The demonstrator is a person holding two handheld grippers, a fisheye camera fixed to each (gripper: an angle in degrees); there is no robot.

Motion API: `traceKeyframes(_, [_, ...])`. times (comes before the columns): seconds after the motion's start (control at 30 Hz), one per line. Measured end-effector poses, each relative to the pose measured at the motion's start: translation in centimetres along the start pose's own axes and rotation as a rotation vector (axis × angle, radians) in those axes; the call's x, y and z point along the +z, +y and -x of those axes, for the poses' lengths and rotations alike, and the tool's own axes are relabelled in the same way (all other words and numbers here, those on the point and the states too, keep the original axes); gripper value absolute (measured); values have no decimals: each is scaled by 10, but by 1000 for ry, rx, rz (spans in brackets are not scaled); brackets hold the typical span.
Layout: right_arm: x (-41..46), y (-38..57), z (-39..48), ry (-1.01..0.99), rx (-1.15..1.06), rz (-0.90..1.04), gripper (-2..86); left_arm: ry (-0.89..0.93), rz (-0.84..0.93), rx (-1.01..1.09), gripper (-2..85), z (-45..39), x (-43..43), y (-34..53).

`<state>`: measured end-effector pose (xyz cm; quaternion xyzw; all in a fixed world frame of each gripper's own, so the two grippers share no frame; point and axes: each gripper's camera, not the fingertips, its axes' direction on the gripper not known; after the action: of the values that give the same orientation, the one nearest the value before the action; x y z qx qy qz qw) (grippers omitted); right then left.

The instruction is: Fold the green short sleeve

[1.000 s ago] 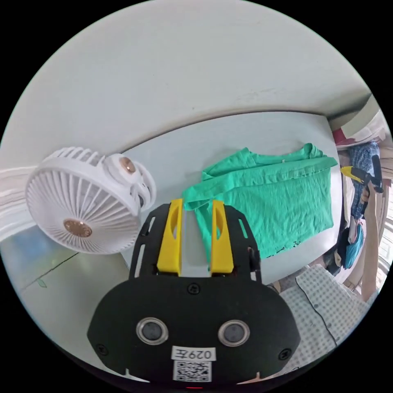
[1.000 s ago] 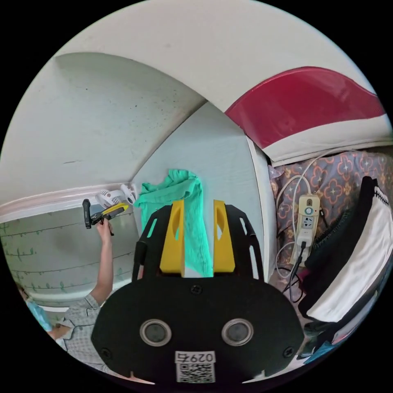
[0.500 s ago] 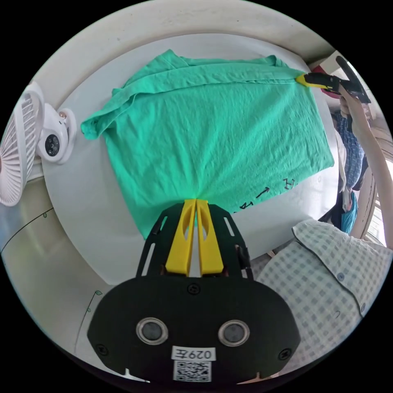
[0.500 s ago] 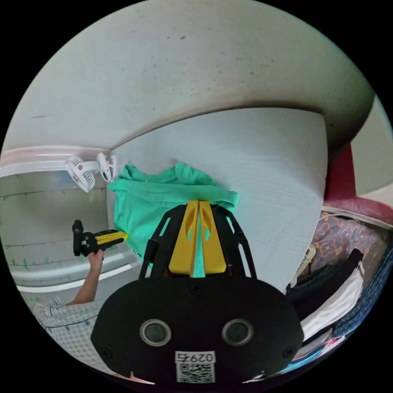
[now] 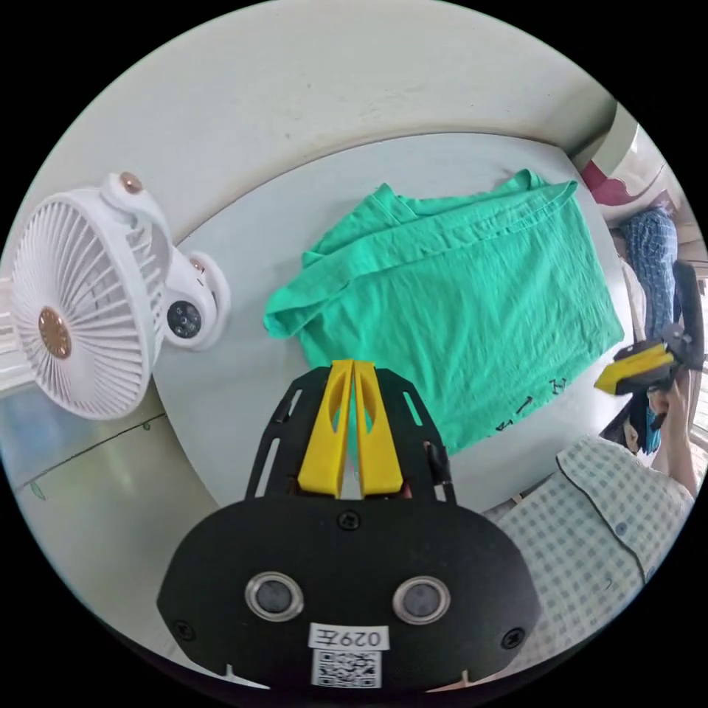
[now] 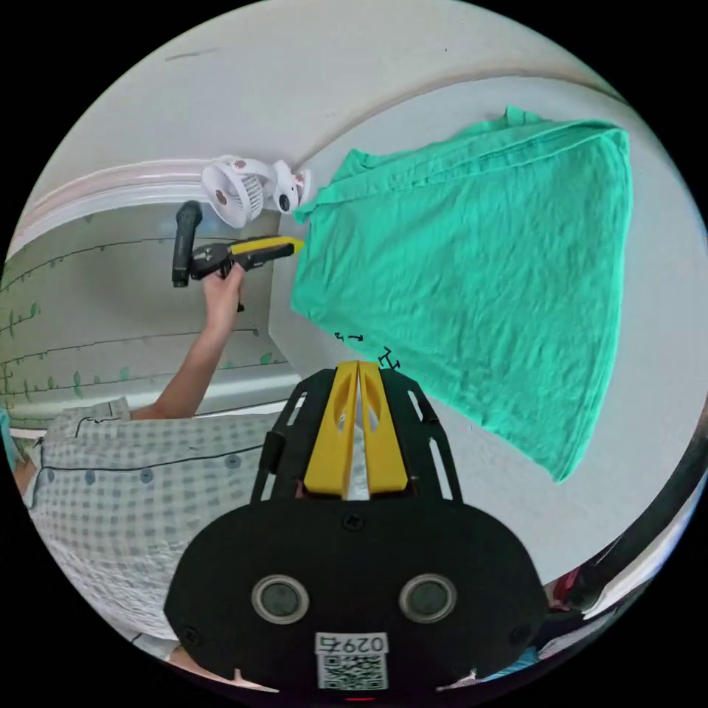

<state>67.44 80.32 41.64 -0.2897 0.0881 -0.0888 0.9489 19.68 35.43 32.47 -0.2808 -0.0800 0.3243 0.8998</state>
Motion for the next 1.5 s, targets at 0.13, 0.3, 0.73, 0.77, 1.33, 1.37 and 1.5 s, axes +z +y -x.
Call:
traceKeyframes(0.13, [57,-11,35,303,40,-43,-5,31,49,143,-10,1,16,-42])
traceKeyframes(0.3, [81,-20,55,440,116,-40,-5,-13,58,274,-10,-3,4,-76])
traceKeyframes(0.73, [91,10,90,358,220,-126,-4,162,35,470,-10,-50,-28,-75])
traceKeyframes(0.77, [90,8,90,344,215,-140,-4,154,51,490,-10,-57,-23,-74])
traceKeyframes(1.33, [105,11,30,259,189,-72,-4,162,57,518,-10,-96,-31,-117])
traceKeyframes(1.37, [105,12,28,256,185,-69,-4,148,74,540,-10,-106,-25,-117])
traceKeyframes(1.5, [106,16,21,253,144,-22,-4,116,127,479,-10,-117,-12,-151])
